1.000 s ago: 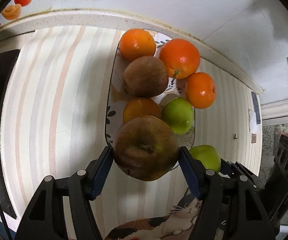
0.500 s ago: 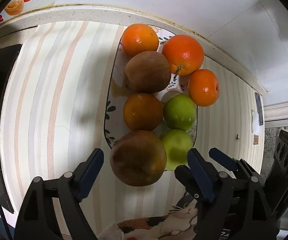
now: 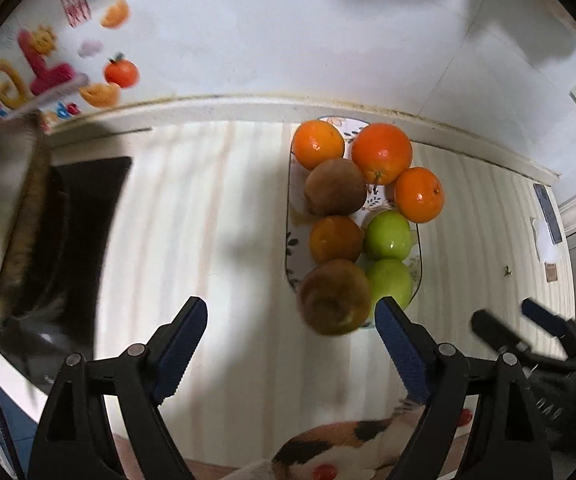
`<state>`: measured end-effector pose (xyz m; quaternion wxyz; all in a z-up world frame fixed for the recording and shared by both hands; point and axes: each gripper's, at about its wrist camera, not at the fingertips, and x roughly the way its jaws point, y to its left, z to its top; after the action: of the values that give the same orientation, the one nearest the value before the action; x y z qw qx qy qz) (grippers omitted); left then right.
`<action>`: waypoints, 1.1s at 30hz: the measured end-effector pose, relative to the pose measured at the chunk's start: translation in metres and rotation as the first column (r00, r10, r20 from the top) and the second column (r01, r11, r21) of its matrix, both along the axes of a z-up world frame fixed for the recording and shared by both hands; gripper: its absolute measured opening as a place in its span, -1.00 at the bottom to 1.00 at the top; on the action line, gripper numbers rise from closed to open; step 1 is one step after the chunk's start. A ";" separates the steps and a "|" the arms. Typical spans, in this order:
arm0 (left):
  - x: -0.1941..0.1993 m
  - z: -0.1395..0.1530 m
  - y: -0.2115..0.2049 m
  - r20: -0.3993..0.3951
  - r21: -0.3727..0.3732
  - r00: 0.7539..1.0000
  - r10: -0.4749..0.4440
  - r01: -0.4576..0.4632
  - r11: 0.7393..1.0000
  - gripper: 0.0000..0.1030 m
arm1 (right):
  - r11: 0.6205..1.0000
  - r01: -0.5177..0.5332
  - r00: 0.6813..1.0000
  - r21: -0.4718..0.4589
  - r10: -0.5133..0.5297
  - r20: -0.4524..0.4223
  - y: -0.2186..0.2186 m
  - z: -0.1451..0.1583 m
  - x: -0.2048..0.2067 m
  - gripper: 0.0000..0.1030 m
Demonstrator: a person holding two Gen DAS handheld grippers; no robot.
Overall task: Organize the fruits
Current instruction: 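Lift both open tools away from the plate toward the cat mat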
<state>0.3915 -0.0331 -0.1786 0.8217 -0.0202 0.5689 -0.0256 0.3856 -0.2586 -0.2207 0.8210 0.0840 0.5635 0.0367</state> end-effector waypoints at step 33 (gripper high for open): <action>-0.123 0.132 -0.008 0.200 0.020 0.980 -0.024 0.020 1.000 0.66 | 1.000 -0.007 0.970 -0.005 0.008 0.241 0.017 0.173 -0.127 0.92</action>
<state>0.2682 -0.0413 -0.0463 0.8746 -0.0041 0.4839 -0.0315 0.2589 -0.2419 -0.0478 0.8834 0.0749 0.4601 0.0487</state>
